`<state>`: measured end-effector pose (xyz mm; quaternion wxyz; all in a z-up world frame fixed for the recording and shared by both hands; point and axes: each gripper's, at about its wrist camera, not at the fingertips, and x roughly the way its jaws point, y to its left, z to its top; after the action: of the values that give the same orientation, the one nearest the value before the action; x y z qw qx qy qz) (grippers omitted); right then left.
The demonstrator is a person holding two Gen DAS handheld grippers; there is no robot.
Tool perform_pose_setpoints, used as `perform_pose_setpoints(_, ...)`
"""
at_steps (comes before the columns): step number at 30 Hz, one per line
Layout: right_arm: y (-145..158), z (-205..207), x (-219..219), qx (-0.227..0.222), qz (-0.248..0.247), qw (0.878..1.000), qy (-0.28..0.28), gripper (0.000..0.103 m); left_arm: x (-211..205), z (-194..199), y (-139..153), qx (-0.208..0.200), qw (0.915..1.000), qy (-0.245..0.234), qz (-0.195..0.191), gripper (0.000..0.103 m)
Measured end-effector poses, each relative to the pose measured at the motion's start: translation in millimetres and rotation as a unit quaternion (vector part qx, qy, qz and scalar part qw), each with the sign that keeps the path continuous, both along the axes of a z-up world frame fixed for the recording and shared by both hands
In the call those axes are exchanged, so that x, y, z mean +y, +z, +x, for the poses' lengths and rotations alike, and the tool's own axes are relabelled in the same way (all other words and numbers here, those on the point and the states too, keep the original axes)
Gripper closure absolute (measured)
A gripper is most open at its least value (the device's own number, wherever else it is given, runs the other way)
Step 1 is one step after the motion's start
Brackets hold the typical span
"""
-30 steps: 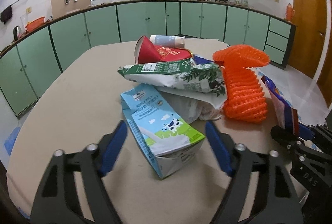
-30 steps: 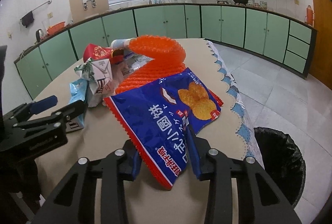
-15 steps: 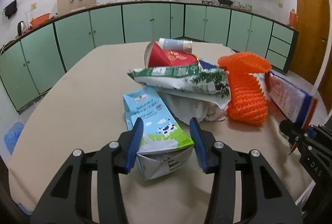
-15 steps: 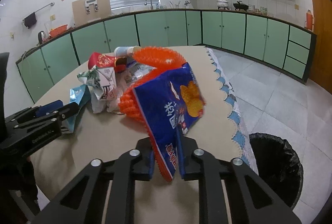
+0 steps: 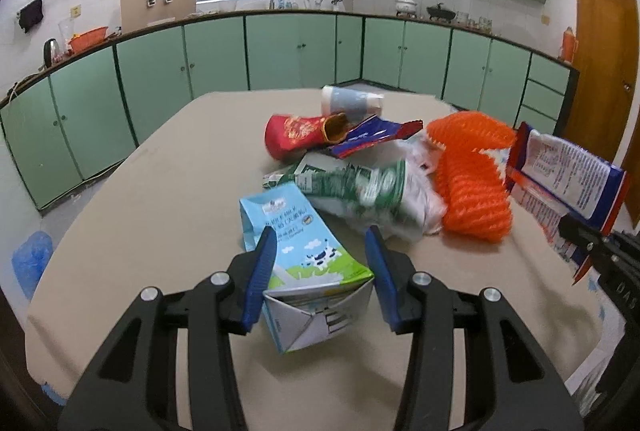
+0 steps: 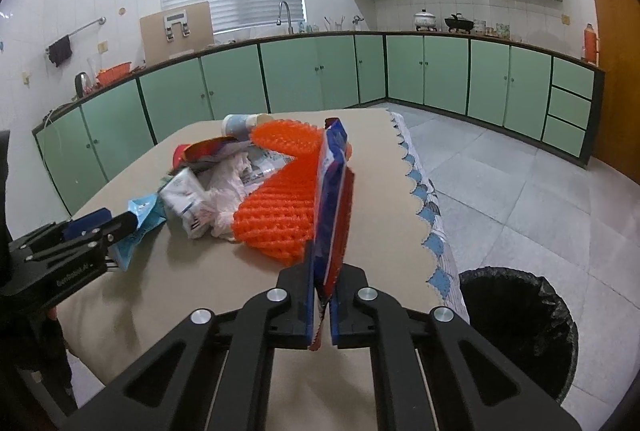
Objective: Collect trash
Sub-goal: 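Lift the blue chip bag with the right tool while the left tool grasps the blue milk carton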
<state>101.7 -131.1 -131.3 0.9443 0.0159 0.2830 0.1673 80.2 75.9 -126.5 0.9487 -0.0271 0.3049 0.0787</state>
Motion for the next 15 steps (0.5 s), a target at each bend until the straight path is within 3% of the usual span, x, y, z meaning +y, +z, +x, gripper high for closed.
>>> perform_pose_setpoints(5,-7,0,1,0.015,-0.001,1.000,0.003,0.097,4,5,-6,0.023,0.9996,0.013,-0.006,0.055)
perform_pose_setpoints(7,-7,1,2,0.016,-0.003,1.000,0.004,0.097,4,6,-6,0.020,0.9996,0.020,0.000,0.041)
perform_pose_setpoints(11,-8,1,2,0.019,-0.005,1.000,0.003,0.097,8,13,-7,0.022,0.9991,0.034,0.005,0.031)
perform_pose_setpoints(13,-9,2,4,0.021,-0.007,1.000,0.003,0.097,10,20,-11,0.033,0.9988,0.034,0.006,0.035)
perform_pose_setpoints(14,-9,2,4,0.021,-0.007,1.000,0.004,0.097,10,22,-12,0.036,0.9988,0.033,0.002,0.041)
perform_pose_setpoints(15,-9,2,4,0.022,-0.007,1.000,0.005,0.097,13,23,-14,0.039,0.9988,0.030,-0.005,0.055)
